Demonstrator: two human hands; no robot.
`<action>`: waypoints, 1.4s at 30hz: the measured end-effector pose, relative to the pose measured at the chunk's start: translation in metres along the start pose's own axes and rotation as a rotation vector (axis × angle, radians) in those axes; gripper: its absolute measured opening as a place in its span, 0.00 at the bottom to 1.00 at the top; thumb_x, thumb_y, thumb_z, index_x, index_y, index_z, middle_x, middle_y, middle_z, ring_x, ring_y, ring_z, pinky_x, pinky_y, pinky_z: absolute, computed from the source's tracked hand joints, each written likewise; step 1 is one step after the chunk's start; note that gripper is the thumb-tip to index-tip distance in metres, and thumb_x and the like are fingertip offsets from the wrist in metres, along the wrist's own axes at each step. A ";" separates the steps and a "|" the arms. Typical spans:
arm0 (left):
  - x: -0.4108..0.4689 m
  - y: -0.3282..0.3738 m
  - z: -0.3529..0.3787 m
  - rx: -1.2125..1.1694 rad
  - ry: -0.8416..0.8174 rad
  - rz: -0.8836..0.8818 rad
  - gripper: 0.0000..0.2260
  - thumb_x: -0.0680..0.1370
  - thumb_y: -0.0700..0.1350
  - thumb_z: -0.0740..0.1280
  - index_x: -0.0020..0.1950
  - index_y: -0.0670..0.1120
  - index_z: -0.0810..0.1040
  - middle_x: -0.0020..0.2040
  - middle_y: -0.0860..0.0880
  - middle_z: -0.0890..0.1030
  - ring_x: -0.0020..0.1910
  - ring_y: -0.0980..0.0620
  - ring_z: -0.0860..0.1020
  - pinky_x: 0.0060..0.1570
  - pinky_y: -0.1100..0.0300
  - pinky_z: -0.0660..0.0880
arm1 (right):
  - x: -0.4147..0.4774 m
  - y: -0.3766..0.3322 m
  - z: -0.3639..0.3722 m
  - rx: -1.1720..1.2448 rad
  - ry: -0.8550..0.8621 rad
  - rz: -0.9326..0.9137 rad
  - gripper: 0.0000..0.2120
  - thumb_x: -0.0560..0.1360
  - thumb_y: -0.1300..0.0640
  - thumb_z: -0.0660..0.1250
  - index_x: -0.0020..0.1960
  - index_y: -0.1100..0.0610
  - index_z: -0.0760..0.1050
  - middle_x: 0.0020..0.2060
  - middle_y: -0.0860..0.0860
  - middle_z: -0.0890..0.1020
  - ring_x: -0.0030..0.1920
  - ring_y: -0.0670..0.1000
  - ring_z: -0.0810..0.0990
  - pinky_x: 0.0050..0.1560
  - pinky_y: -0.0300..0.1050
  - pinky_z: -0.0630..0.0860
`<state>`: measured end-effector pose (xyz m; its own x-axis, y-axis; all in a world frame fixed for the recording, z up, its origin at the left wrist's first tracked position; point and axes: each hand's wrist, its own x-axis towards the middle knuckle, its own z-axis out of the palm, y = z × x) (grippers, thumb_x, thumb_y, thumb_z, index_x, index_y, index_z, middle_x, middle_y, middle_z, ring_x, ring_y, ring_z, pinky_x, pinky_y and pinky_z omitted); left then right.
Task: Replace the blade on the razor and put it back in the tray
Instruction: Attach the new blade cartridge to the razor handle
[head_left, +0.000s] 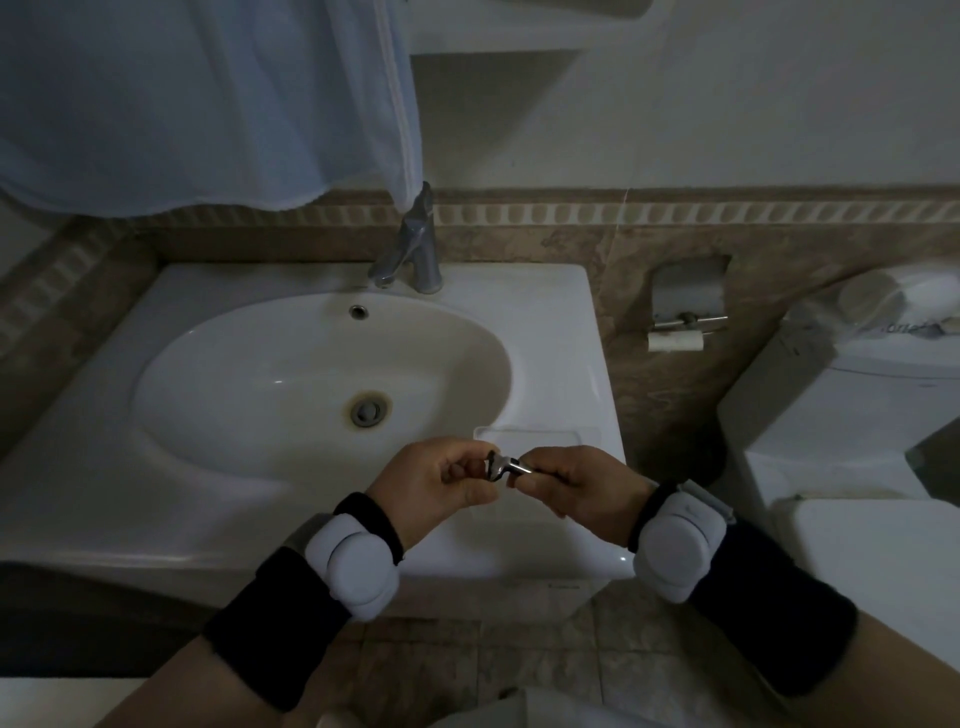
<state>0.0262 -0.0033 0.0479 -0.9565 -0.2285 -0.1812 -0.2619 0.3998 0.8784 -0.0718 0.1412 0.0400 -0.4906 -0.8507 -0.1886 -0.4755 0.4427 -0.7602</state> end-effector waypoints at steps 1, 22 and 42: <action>-0.001 0.000 0.000 -0.004 -0.001 -0.004 0.10 0.70 0.34 0.69 0.47 0.47 0.78 0.33 0.53 0.74 0.27 0.67 0.73 0.28 0.77 0.69 | -0.001 0.000 -0.001 0.003 0.002 0.000 0.13 0.78 0.55 0.59 0.49 0.65 0.75 0.27 0.44 0.70 0.27 0.37 0.71 0.33 0.26 0.67; -0.004 0.000 0.002 -0.070 0.016 0.000 0.13 0.69 0.33 0.69 0.50 0.46 0.78 0.35 0.54 0.75 0.29 0.69 0.74 0.29 0.78 0.69 | -0.006 0.001 -0.002 0.070 -0.004 0.021 0.12 0.78 0.56 0.59 0.48 0.64 0.75 0.28 0.47 0.70 0.26 0.38 0.70 0.32 0.27 0.68; 0.003 -0.004 -0.003 -0.397 -0.007 0.010 0.16 0.66 0.28 0.69 0.42 0.49 0.78 0.32 0.57 0.85 0.35 0.62 0.81 0.38 0.71 0.78 | -0.011 -0.002 -0.008 0.138 0.062 -0.011 0.11 0.78 0.57 0.59 0.51 0.63 0.77 0.28 0.46 0.72 0.27 0.35 0.71 0.33 0.24 0.68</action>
<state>0.0242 -0.0082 0.0455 -0.9600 -0.2196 -0.1737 -0.1841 0.0278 0.9825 -0.0716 0.1520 0.0483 -0.5324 -0.8341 -0.1442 -0.3781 0.3867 -0.8411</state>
